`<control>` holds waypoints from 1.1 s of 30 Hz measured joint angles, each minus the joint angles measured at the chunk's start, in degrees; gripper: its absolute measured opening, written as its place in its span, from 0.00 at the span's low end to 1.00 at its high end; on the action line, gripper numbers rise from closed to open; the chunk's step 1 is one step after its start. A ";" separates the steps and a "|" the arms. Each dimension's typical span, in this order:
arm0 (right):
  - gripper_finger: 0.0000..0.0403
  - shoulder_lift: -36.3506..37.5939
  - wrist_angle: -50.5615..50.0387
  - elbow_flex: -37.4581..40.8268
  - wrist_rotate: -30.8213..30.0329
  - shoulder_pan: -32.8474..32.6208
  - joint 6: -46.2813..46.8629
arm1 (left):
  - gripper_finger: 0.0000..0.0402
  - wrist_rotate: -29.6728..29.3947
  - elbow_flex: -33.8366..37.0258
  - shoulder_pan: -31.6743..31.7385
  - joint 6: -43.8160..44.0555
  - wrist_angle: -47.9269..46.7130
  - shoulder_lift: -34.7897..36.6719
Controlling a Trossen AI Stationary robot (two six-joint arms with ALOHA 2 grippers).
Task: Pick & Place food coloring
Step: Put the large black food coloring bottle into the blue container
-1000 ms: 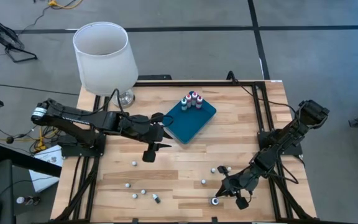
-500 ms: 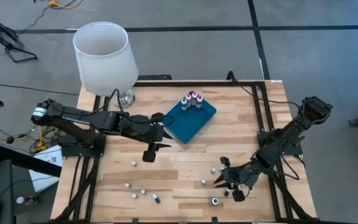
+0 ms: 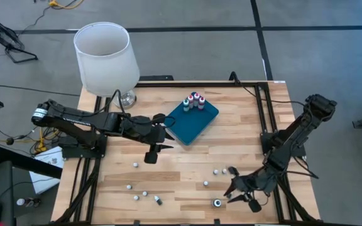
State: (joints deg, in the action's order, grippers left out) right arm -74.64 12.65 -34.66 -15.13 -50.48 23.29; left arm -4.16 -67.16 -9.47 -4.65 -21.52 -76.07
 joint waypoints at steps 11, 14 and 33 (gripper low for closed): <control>0.39 -2.61 3.28 -0.03 1.68 -0.02 -1.22 | 0.34 0.04 0.00 0.00 1.47 0.00 0.00; 0.41 -2.61 3.29 -0.03 1.62 0.01 -1.23 | 0.34 0.28 0.00 -0.04 1.68 0.00 0.00; 0.50 -9.10 9.20 -0.06 9.24 5.59 -1.30 | 0.34 0.28 0.01 -0.67 1.89 -0.02 0.00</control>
State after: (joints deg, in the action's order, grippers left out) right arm -83.74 21.86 -34.72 -5.89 -44.89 21.99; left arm -3.88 -67.14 -10.14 -2.76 -21.54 -76.07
